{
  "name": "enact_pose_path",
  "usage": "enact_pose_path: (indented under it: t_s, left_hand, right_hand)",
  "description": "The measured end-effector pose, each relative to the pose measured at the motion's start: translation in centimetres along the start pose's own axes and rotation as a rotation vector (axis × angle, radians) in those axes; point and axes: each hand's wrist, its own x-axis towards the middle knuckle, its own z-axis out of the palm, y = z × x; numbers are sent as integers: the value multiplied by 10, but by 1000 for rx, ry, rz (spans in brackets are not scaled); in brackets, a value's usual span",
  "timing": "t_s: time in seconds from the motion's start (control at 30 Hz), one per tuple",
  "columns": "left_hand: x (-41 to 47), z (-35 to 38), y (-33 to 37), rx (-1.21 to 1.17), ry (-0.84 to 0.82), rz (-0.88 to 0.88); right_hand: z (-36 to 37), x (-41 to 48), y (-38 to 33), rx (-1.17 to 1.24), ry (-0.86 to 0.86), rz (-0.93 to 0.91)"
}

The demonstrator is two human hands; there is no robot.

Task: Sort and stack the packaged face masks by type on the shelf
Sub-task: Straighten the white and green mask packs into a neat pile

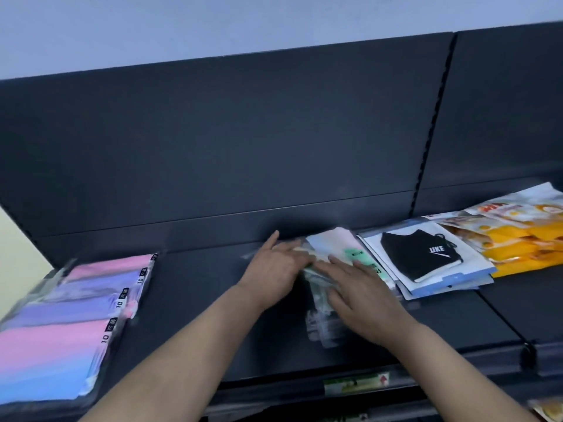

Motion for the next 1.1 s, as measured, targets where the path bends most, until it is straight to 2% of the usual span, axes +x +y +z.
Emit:
enact_pose_path:
  t_s: [0.03, 0.1, 0.17, 0.2, 0.27, 0.37, 0.43, 0.53, 0.63, 0.77, 0.97, 1.1]
  left_hand:
    - [0, 1, -5, 31, 72, -8]
    - [-10, -1, -22, 89, 170, -177]
    - [-28, -3, -42, 171, 21, -388]
    - [-37, 2, -49, 155, -114, -472]
    - [-59, 9, -59, 61, -261, -570]
    - [-80, 18, -65, -135, -332, -549]
    - [-81, 19, -71, -172, -362, -514]
    - [-75, 21, -78, -184, -390, -486]
    - [-68, 28, -86, -195, -368, -443]
    - [-65, 34, -92, -180, -341, -425]
    - [-62, 37, -86, -163, -348, -404]
    - [-62, 28, -82, -157, -354, -401]
  right_hand:
    - [-2, 1, 1, 37, -12, 55]
    - [-1, 9, 3, -14, -27, 209]
    - [3, 21, 0, -162, -122, 345]
    - [5, 26, -2, -208, -172, 399]
    - [10, 33, -5, -252, -230, 463]
    - [16, 34, -7, -280, -250, 455]
    - [13, 35, -9, -238, -253, 475]
    - [6, 37, -11, -142, -235, 498]
    - [5, 33, -13, -191, -209, 475]
    - [10, 22, -17, -56, -209, 543]
    - [16, 17, -17, -175, -201, 681]
    - [8, 9, -14, -87, -136, 626]
